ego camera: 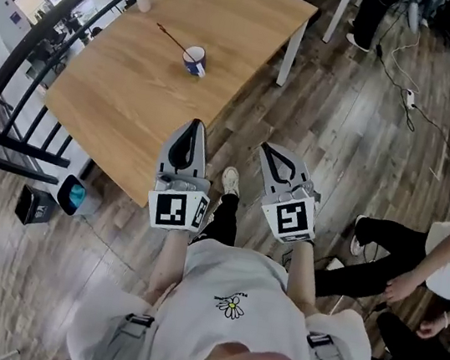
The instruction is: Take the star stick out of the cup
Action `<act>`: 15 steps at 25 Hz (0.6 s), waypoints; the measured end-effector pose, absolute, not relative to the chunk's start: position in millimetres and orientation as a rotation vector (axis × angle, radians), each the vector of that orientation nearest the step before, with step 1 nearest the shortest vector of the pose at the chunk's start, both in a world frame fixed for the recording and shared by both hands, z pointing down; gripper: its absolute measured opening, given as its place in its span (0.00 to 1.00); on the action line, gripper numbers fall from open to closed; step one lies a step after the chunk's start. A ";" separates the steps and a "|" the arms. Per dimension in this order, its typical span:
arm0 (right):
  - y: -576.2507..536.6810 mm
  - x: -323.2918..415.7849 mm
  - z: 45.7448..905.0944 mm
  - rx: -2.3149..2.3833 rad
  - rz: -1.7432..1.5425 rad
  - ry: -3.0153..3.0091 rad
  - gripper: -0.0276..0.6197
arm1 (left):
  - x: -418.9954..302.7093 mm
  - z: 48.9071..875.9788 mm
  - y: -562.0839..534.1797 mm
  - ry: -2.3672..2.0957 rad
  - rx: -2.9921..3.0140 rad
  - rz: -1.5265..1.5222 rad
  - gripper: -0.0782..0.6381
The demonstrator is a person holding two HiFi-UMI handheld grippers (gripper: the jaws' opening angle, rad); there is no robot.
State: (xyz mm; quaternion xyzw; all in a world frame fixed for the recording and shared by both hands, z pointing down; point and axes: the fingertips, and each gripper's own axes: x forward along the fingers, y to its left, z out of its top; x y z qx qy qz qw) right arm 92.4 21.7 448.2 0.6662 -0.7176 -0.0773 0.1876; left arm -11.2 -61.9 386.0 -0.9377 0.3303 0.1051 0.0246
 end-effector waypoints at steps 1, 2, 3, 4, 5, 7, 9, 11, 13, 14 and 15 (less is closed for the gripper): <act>-3.3 107.7 439.8 1.861 -0.263 -2.005 0.05 | 1.8 375.1 -81.9 1.021 -2.892 0.344 0.13; -28.3 122.0 429.9 1.849 -0.305 -1.992 0.05 | 13.2 363.9 -102.1 1.023 -2.880 0.359 0.13; -52.4 134.1 418.2 1.839 -0.337 -1.987 0.06 | 22.9 353.7 -122.4 1.029 -2.869 0.372 0.13; -75.7 144.6 405.1 1.834 -0.359 -1.992 0.05 | 31.7 344.6 -143.0 1.038 -2.860 0.384 0.13; -98.3 153.8 391.5 1.834 -0.376 -2.002 0.05 | 39.9 336.6 -164.0 1.049 -2.851 0.398 0.13; -140.1 168.3 367.8 1.827 -0.410 -2.031 0.05 | 53.5 323.6 -203.9 1.077 -2.832 0.438 0.13; -175.8 176.7 353.1 1.775 -0.456 -2.057 0.05 | 62.3 315.0 -237.6 1.106 -2.810 0.485 0.13; -203.7 182.4 348.8 1.737 -0.473 -2.105 0.06 | 68.1 311.2 -263.0 1.144 -2.782 0.504 0.13; -221.4 189.5 350.5 1.723 -0.465 -2.163 0.06 | 72.9 311.7 -275.8 1.186 -2.762 0.494 0.13; -227.7 193.0 352.9 1.726 -0.449 -2.194 0.06 | 74.9 313.1 -279.1 1.203 -2.755 0.484 0.13; -234.1 195.7 355.9 1.735 -0.428 -2.226 0.05 | 76.5 314.8 -282.9 1.219 -2.749 0.470 0.13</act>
